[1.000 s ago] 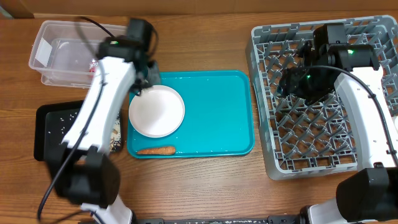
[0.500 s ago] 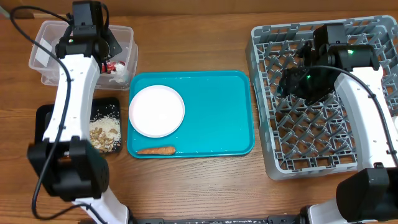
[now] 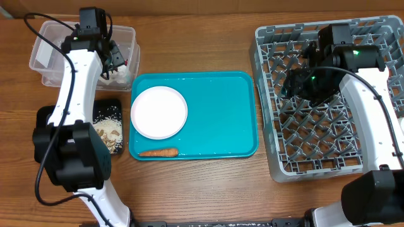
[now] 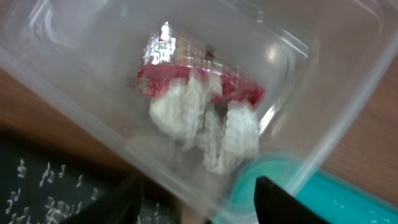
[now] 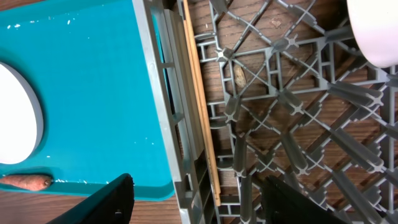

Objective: Sort waste into correct bins and load items into the dishwasher
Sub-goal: 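Drop the tissue into the clear bin with the left gripper, then grasp the white plate rim with the right gripper and lift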

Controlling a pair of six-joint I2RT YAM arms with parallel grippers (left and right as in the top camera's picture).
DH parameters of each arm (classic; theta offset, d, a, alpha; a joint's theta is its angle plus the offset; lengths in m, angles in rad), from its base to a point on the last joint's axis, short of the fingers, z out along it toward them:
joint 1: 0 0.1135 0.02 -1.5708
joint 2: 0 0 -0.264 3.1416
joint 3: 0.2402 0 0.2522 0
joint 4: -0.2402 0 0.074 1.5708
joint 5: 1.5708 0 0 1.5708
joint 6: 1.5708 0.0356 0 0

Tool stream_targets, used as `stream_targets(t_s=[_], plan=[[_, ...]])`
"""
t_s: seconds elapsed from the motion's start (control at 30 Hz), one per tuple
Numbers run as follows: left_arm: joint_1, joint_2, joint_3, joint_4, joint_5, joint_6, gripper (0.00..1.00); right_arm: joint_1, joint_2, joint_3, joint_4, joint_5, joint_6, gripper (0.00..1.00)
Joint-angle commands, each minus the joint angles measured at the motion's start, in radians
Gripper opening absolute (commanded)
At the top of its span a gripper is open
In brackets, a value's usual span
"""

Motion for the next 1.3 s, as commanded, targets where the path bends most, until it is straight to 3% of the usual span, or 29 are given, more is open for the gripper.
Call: stream_targets(t_s=[0.0,0.2,0.3,0.53,0.67,0.83,1.1,1.27], plan=[[-0.030,-0.155,0.067,-0.148,0.123,0.015,0.64,-0.002,-0.007,0.013,0.005,-0.002,-0.004,0.68],[-0.050,-0.195,0.067,-0.454,0.137,0.003,0.63,0.021,-0.007,0.014,0.019,-0.056,-0.004,0.67],[-0.043,-0.195,0.067,-0.529,0.138,-0.015,0.64,0.076,-0.007,0.014,0.034,-0.064,-0.005,0.66],[-0.031,-0.198,0.067,-0.539,0.138,-0.042,0.64,0.294,-0.001,0.013,0.185,-0.027,0.047,0.68],[-0.003,-0.207,0.067,-0.545,0.138,-0.058,0.64,0.449,0.054,0.013,0.317,0.038,0.126,0.74],[0.086,-0.253,0.067,-0.550,0.143,-0.057,0.66,0.583,0.179,0.013,0.438,0.045,0.156,0.75],[0.175,-0.294,0.067,-0.571,0.146,-0.056,0.68,0.707,0.383,0.013,0.583,0.260,0.264,0.76],[0.172,-0.294,0.067,-0.573,0.146,-0.056,0.68,0.713,0.481,0.013,0.619,0.245,0.338,0.72]])
